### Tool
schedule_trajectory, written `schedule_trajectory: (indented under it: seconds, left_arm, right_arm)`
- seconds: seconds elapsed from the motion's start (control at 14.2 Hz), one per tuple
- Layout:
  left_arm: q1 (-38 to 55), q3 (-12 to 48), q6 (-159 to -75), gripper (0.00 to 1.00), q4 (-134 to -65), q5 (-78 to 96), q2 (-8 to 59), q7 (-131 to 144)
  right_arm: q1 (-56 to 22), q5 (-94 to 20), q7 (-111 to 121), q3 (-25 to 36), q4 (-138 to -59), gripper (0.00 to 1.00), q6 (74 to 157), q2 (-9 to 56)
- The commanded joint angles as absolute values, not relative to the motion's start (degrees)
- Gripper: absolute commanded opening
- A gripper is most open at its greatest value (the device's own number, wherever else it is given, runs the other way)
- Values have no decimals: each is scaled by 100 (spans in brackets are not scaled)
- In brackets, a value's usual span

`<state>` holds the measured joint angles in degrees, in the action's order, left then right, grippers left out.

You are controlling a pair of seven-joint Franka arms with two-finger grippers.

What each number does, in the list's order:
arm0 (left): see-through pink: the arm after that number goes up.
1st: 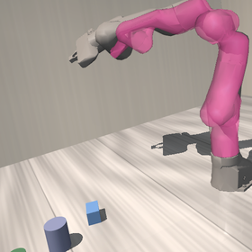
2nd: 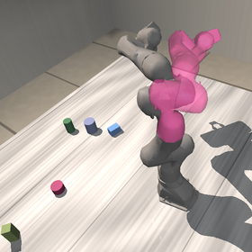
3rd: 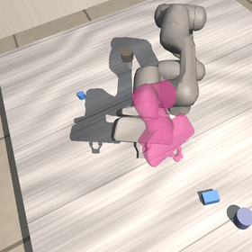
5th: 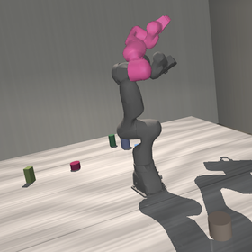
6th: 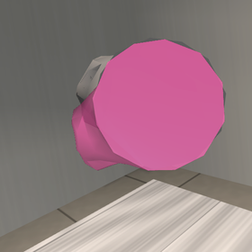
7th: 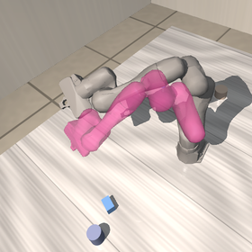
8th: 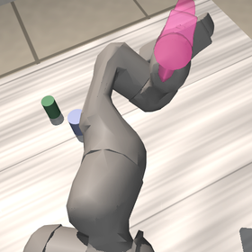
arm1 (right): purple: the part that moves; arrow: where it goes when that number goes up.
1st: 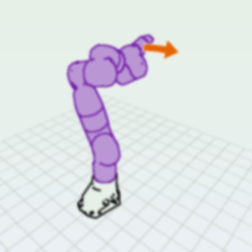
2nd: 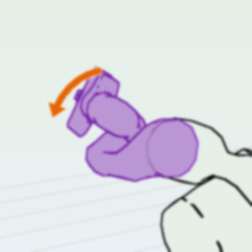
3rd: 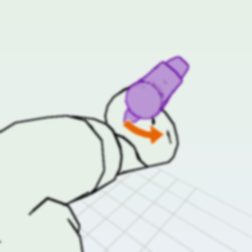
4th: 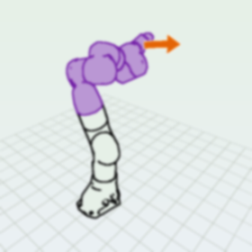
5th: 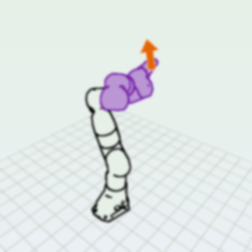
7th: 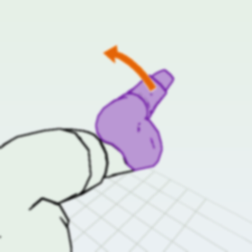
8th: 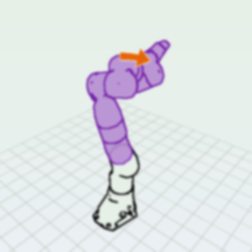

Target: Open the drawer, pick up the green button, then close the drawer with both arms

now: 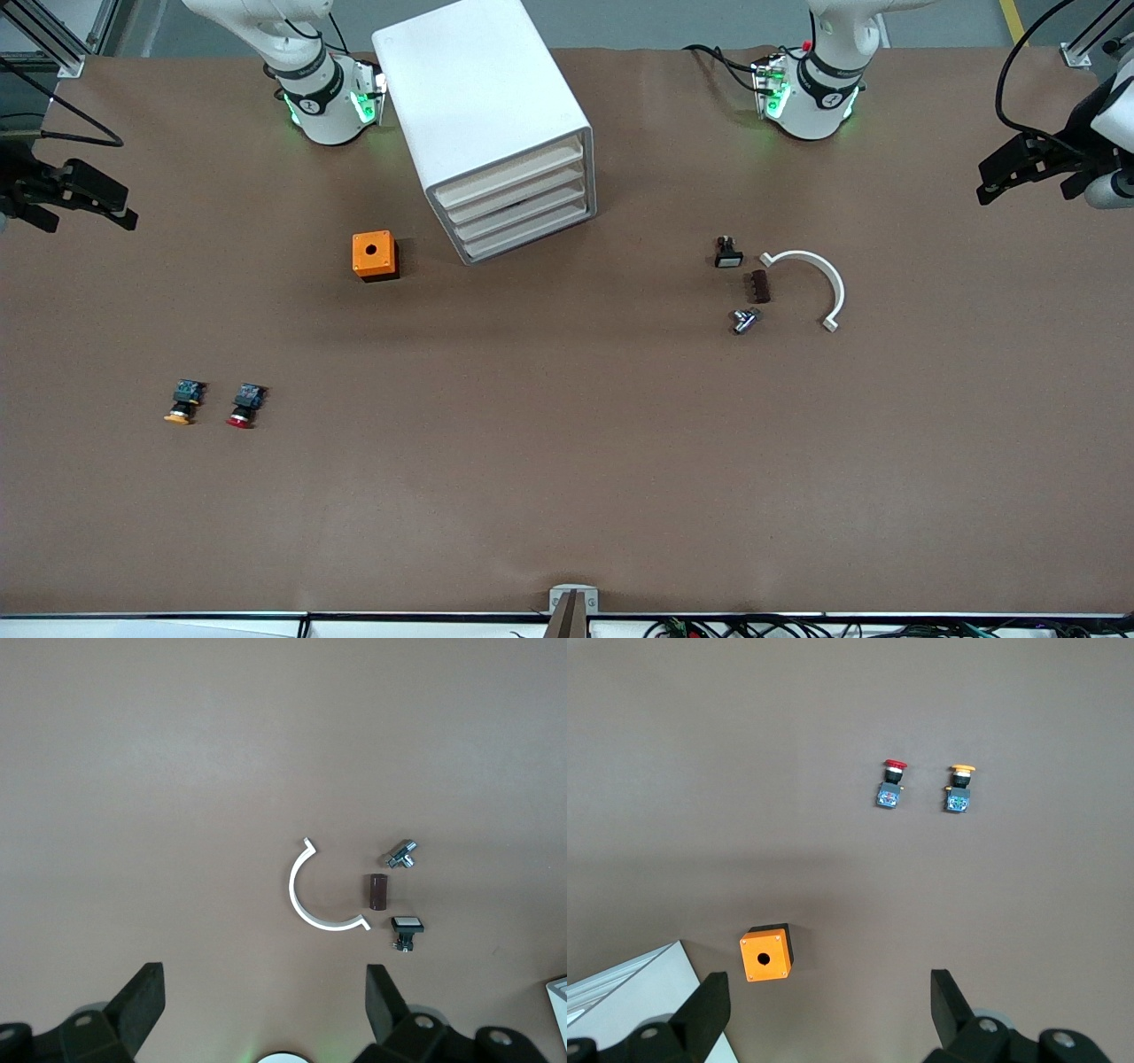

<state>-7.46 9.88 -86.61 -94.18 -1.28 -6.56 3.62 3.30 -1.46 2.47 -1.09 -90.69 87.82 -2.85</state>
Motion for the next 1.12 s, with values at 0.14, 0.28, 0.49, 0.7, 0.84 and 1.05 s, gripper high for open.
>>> schedule_trajectory:
  seconds: [0.14,0.28,0.49,0.7,0.84,1.05]
  left_arm:
    - [-721,1020,-8508,100,-9220,-132,-563,439]
    - [-703,1037,-8508,100,-9054,-158,-318,580]
    - [-721,1177,-8534,100,-9026,-71,8,658]
    - [-712,1239,-8841,100,-9026,428,438,1420]
    - [-703,1265,-8964,100,-9026,877,746,1992]
    - [-502,1345,-9061,100,-9026,932,1282,2950]
  right_arm:
    - [325,-176,211,-158,-9220,100,8894,-439]
    - [325,-176,202,-158,-9281,100,8886,-501]
    - [334,-176,211,-141,-9299,100,8877,-519]
    - [272,-132,202,-150,-9369,100,8877,-554]
    - [290,-132,202,-141,-9378,100,8842,-597]
    - [273,-132,202,-132,-9387,100,8859,-606]
